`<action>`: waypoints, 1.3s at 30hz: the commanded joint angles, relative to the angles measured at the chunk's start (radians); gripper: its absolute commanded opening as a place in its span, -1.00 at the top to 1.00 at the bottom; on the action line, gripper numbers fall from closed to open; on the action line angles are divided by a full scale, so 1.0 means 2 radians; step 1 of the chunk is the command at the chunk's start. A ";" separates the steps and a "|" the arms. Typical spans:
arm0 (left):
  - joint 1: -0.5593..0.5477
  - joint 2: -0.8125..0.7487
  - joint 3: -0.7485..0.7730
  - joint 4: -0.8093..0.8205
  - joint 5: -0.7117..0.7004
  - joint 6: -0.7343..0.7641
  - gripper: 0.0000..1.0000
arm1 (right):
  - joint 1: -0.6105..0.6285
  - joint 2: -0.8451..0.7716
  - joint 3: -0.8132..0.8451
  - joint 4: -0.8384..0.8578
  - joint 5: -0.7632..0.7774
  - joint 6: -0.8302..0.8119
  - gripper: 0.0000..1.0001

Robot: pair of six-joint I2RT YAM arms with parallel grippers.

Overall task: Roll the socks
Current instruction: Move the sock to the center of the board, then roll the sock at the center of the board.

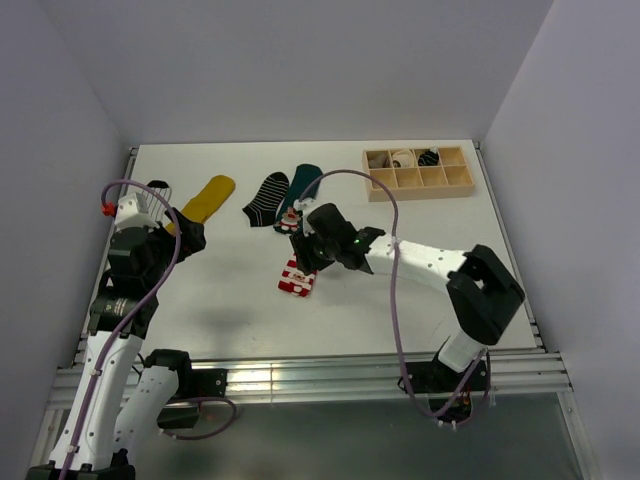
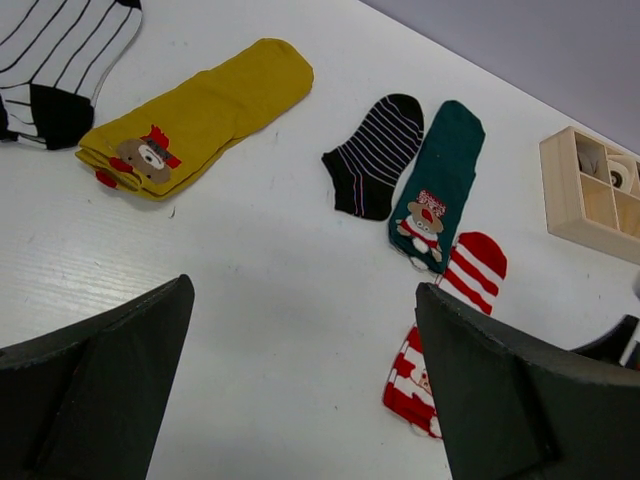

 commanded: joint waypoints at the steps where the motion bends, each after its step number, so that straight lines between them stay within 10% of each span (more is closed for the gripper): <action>1: 0.004 -0.001 0.001 0.018 0.008 0.004 -0.97 | 0.025 -0.062 -0.025 0.044 -0.007 -0.091 -0.15; 39: 0.006 0.003 0.001 0.018 0.012 0.004 -0.97 | 0.166 0.039 -0.081 0.094 0.169 -0.182 -0.06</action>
